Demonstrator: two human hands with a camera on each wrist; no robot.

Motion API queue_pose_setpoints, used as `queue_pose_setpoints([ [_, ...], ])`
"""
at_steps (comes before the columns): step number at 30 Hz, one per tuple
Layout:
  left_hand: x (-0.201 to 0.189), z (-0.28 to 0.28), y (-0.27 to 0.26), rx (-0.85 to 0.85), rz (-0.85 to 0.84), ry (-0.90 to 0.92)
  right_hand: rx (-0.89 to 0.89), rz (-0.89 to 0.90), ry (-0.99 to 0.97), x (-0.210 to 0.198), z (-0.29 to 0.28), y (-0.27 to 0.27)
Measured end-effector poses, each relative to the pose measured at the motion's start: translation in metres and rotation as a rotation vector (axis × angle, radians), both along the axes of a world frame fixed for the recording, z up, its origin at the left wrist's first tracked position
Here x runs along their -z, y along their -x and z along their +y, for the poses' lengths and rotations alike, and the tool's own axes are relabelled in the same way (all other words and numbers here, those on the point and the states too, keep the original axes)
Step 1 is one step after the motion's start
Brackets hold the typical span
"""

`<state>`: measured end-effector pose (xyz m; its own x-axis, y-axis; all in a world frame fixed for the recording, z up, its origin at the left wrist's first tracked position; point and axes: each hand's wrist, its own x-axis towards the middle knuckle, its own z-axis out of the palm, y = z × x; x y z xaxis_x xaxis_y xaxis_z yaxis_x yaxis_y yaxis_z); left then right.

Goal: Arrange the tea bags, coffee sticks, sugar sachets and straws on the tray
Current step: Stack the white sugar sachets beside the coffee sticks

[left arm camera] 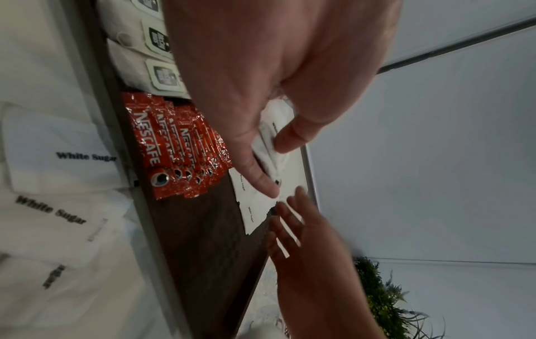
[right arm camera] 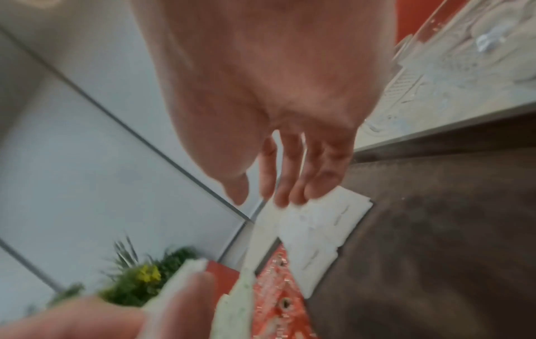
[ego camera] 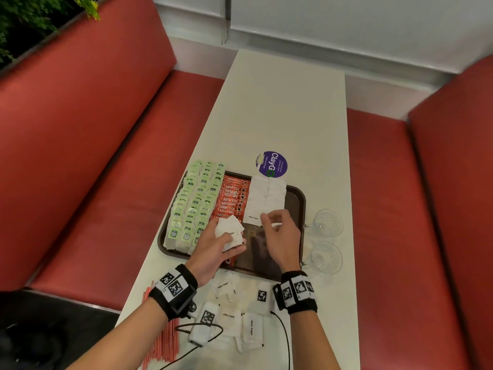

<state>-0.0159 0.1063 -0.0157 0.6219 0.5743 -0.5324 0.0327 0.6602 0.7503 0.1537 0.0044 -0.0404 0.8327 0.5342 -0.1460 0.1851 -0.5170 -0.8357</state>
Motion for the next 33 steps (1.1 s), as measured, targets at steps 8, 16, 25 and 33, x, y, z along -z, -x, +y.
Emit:
queue_pose_setpoints([
  [8,-0.007,-0.01,0.0,0.117,0.022,-0.193,-0.184,0.342,-0.161,-0.025,-0.026,0.036],
  [16,0.001,-0.008,0.01,0.037,0.079,-0.171,-0.284,0.405,-0.144,-0.023,-0.035,0.032],
  [25,0.001,0.0,0.013,-0.097,0.1,-0.027,-0.014,0.252,-0.06,0.004,-0.022,0.017],
  [33,0.008,0.006,0.02,-0.09,0.091,0.015,0.113,0.183,0.02,0.038,0.009,0.009],
])
